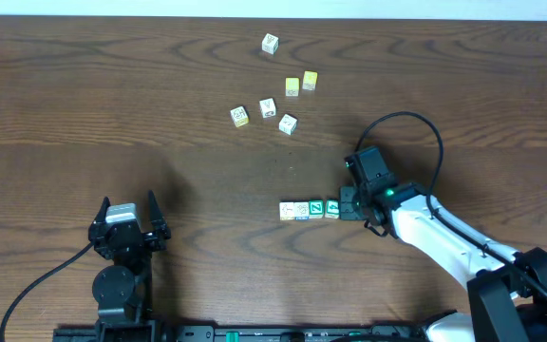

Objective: Lift 4 blocks

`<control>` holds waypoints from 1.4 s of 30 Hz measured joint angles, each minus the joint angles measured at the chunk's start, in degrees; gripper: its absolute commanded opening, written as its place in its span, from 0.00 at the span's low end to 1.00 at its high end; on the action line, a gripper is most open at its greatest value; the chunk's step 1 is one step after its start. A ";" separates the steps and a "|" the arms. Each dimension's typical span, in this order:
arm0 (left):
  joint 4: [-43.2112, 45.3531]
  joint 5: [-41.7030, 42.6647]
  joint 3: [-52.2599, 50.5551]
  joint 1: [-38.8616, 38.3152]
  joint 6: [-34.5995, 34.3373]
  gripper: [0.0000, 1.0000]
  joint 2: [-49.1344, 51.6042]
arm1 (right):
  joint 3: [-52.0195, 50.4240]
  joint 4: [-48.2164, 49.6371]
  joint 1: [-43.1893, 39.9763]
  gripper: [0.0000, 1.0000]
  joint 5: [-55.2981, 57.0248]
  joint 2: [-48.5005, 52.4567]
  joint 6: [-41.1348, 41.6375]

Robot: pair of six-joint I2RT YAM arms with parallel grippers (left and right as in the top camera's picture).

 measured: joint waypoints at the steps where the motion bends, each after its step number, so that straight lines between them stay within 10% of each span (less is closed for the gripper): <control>1: 0.00 0.00 0.00 0.00 0.00 0.76 0.00 | 0.00 0.02 0.28 0.01 -0.24 0.00 0.02; 42: 0.00 0.00 0.00 0.00 0.00 0.75 0.00 | 0.00 2.62 2.54 0.01 -3.96 0.00 0.09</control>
